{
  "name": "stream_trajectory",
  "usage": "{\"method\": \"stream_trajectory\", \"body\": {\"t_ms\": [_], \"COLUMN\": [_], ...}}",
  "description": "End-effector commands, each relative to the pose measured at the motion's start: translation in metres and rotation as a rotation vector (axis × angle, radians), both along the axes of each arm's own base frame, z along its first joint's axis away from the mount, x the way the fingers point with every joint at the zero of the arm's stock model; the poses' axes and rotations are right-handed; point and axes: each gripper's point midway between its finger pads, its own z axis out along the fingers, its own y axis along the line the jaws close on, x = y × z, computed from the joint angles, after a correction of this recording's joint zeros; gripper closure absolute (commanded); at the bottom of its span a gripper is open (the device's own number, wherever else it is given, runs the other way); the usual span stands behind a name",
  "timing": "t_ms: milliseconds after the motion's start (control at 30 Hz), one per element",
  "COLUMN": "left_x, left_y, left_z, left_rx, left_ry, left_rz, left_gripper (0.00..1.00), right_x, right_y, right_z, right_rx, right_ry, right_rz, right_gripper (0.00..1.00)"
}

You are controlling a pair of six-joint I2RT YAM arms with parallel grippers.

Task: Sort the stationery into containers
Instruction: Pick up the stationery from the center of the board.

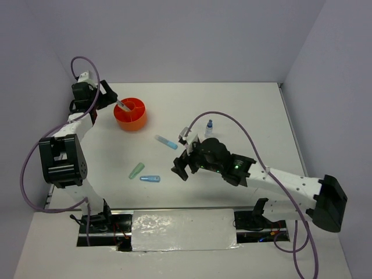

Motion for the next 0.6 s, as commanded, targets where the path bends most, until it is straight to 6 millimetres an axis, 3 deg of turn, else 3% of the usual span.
{"method": "stream_trajectory", "body": {"t_ms": [0,133,167,200,267,300,333,367,400,467,533,567], "left_x": [-0.010,-0.050,-0.074,-0.088,-0.114,-0.132,-0.145,-0.154,-0.170,-0.191,-0.203,-0.209], "left_y": [0.027,0.051,0.051,0.048,0.038,0.028,0.020,0.012,0.004,0.000,-0.004,-0.007], "left_z": [0.072,0.108,0.112,0.122,0.120,0.140,0.117,0.117,0.119,0.127,0.110,0.110], "left_rx": [0.005,-0.073,-0.074,-0.083,-0.104,-0.124,-0.129,-0.130,-0.124,-0.099,-0.068,-0.062], "left_ry": [-0.089,0.041,0.144,0.160,0.219,0.167,0.208,0.183,0.121,0.049,0.074,0.065], "left_rz": [0.200,0.454,0.493,0.502,0.489,0.449,0.419,0.381,0.337,0.321,0.290,0.274], "left_gripper": [0.01,0.01,0.01,0.01,0.01,0.01,0.01,0.01,0.01,0.01,0.01,0.01], "right_x": [0.010,0.015,0.015,0.009,0.008,0.006,0.003,0.005,0.003,0.005,0.001,0.001], "right_y": [0.028,0.058,0.067,0.077,0.093,0.098,0.104,0.111,0.112,0.119,0.121,0.124], "right_z": [-0.015,-0.053,-0.051,-0.076,-0.080,-0.087,-0.111,-0.110,-0.130,-0.134,-0.150,-0.150], "right_rx": [-0.045,-0.180,-0.209,-0.278,-0.351,-0.388,-0.455,-0.484,-0.533,-0.560,-0.606,-0.606], "right_ry": [0.025,0.071,0.047,0.064,0.033,0.029,0.050,0.041,0.066,0.072,0.095,0.095], "right_rz": [0.041,0.069,0.100,0.136,0.190,0.213,0.242,0.266,0.287,0.313,0.337,0.344], "right_gripper": [0.02,0.09,0.10,0.11,0.16,0.18,0.20,0.25,0.27,0.31,0.32,0.32]}}
